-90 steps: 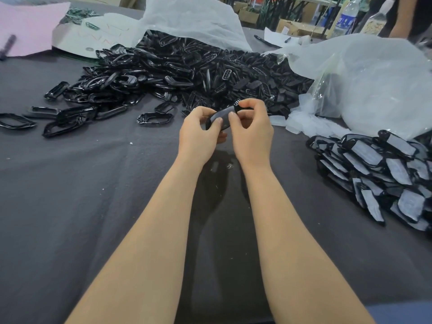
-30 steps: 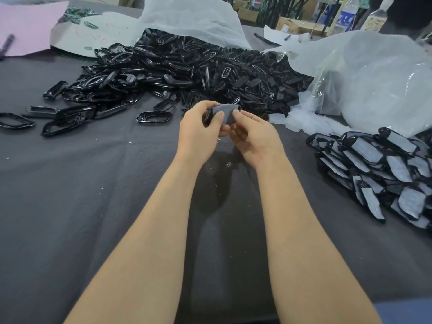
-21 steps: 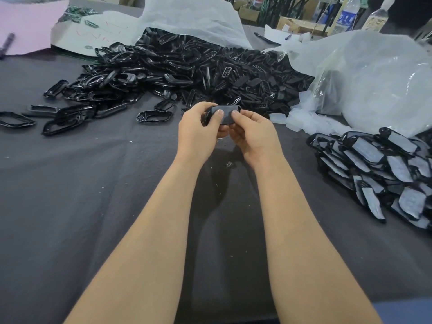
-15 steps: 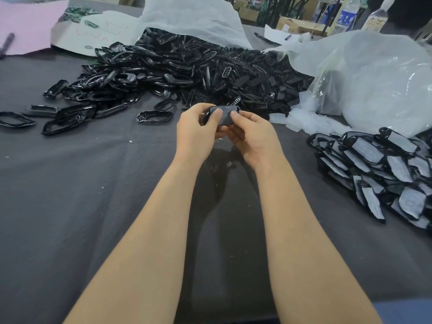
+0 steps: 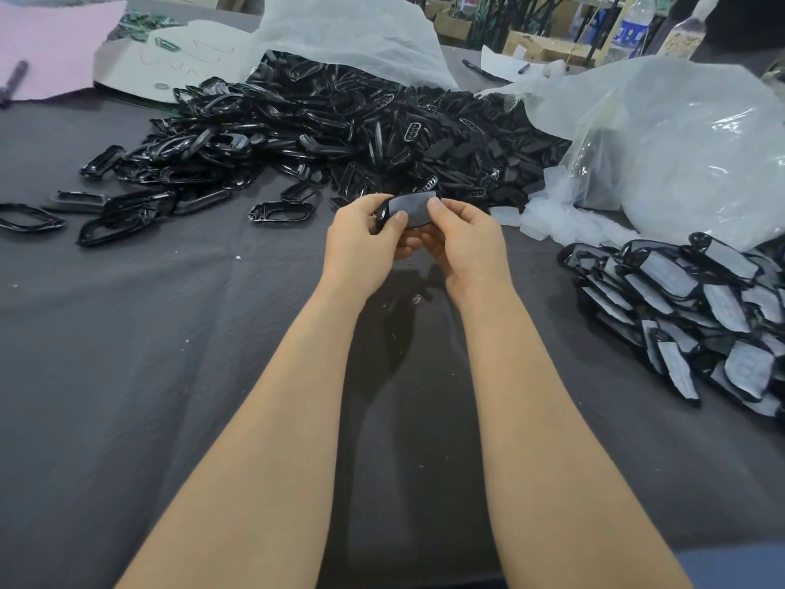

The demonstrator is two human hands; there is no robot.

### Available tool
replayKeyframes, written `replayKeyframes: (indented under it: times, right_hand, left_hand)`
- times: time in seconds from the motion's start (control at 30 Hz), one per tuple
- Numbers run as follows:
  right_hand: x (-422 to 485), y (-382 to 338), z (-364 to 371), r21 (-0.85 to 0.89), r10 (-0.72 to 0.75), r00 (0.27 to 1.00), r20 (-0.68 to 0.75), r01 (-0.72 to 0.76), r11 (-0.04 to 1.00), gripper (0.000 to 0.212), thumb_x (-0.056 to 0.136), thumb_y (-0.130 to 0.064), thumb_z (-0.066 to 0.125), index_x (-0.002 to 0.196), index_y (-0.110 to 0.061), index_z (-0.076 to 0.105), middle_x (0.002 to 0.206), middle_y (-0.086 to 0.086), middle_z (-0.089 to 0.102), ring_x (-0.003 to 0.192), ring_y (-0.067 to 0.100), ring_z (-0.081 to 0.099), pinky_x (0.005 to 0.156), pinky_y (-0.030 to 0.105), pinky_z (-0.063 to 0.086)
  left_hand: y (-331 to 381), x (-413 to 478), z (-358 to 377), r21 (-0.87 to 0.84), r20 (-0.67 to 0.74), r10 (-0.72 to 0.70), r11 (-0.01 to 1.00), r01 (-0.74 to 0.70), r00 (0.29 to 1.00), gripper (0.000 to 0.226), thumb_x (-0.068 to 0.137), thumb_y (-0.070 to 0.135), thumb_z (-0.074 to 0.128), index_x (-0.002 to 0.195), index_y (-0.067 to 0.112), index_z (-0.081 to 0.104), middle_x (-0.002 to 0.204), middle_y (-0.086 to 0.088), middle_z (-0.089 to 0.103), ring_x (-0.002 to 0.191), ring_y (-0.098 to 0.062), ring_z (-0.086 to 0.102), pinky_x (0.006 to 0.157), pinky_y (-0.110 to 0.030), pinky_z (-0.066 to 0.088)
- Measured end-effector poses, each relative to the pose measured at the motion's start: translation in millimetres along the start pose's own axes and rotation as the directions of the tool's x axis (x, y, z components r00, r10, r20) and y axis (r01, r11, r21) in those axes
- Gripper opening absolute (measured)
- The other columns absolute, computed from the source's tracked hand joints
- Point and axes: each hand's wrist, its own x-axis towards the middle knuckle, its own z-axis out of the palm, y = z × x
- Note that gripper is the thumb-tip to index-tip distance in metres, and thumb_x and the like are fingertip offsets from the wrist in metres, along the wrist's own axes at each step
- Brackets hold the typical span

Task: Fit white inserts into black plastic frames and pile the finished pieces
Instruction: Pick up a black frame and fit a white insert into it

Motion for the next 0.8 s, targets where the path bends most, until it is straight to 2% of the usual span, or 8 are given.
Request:
replayKeyframes:
  times: [0.13, 0.3, 0.37, 0.47, 0.57, 0.67, 0.8]
  right_hand:
    - [0.9, 0.7, -0.6, -0.034, -0.021, 1.000, -0.021, 0.020, 0.999, 0.011, 0.094, -0.008, 0.057, 0.085, -0.012, 0.060, 0.086, 0.011, 0.066, 0.071, 0.017, 0.062, 0.066, 0.024, 0.054]
    - [2.8, 3.4, 2.4, -0.126, -0.057, 0.997, -0.053, 0.050, 0.991, 0.004, 0.095, -0.009, 0.054, 0.094, -0.009, 0.058, 0.096, 0.017, 0.065, 0.083, 0.025, 0.064, 0.080, 0.036, 0.056]
    - [2.8, 4.0, 4.0, -0.145, -0.070, 0.995, -0.069, 0.059, 0.988, 0.004, 0.095, -0.009, 0.054, 0.097, -0.007, 0.058, 0.093, 0.014, 0.065, 0.082, 0.024, 0.063, 0.081, 0.037, 0.055]
    - [2.2, 5.1, 5.0, -0.149, -0.086, 0.995, -0.059, 0.076, 0.986, 0.005, 0.095, -0.010, 0.054, 0.095, -0.007, 0.059, 0.087, 0.012, 0.065, 0.075, 0.022, 0.063, 0.077, 0.037, 0.055]
    - [1.3, 6.0, 4.2, -0.188, -0.086, 0.996, -0.025, 0.080, 0.979, 0.006, 0.094, -0.013, 0.058, 0.092, -0.010, 0.062, 0.090, 0.014, 0.067, 0.081, 0.025, 0.064, 0.083, 0.042, 0.057]
    - [1.2, 5.7, 3.4, -0.196, -0.098, 0.995, -0.021, 0.092, 0.976, 0.010, 0.093, -0.011, 0.058, 0.084, -0.013, 0.061, 0.090, 0.017, 0.067, 0.083, 0.030, 0.064, 0.086, 0.048, 0.055]
    - [1.1, 4.9, 3.1, -0.122, -0.065, 0.997, -0.034, 0.061, 0.991, 0.013, 0.092, -0.009, 0.059, 0.081, -0.014, 0.059, 0.089, 0.015, 0.065, 0.080, 0.027, 0.060, 0.084, 0.043, 0.053]
  left_hand:
    - [1.5, -1.1, 0.2, 0.012, 0.019, 0.025, 1.000, -0.025, 1.000, 0.015, 0.098, 0.006, 0.052, 0.103, 0.016, 0.062, 0.079, -0.004, 0.070, 0.065, -0.006, 0.068, 0.065, -0.017, 0.055]
    - [1.7, -1.1, 1.0, 0.033, 0.030, 0.037, 0.999, -0.038, 0.999, 0.015, 0.099, 0.008, 0.050, 0.103, 0.016, 0.061, 0.083, -0.008, 0.071, 0.067, -0.010, 0.069, 0.066, -0.019, 0.056]
    - [0.8, -1.0, 1.8, 0.032, 0.027, 0.031, 0.999, -0.032, 0.999, 0.014, 0.099, 0.008, 0.050, 0.103, 0.015, 0.061, 0.083, -0.008, 0.071, 0.067, -0.010, 0.069, 0.066, -0.020, 0.056]
    - [-0.3, 0.3, 1.0, 0.020, 0.006, 0.009, 1.000, -0.009, 1.000, 0.013, 0.098, 0.007, 0.051, 0.105, 0.013, 0.061, 0.083, -0.008, 0.071, 0.066, -0.009, 0.069, 0.067, -0.022, 0.057]
    - [-0.9, 1.6, -0.2, 0.013, -0.011, -0.004, 1.000, 0.004, 1.000, 0.014, 0.098, 0.008, 0.052, 0.107, 0.012, 0.061, 0.088, -0.012, 0.072, 0.071, -0.015, 0.070, 0.072, -0.026, 0.058]
    - [-0.6, 0.7, 0.6, 0.013, -0.005, 0.001, 1.000, -0.001, 1.000, 0.013, 0.098, 0.007, 0.051, 0.106, 0.013, 0.061, 0.087, -0.010, 0.071, 0.069, -0.013, 0.069, 0.072, -0.025, 0.058]
    - [0.1, 0.4, 1.3, -0.007, -0.003, 0.004, 1.000, -0.004, 1.000, 0.014, 0.098, 0.007, 0.051, 0.106, 0.013, 0.061, 0.084, -0.007, 0.070, 0.065, -0.008, 0.068, 0.067, -0.021, 0.056]
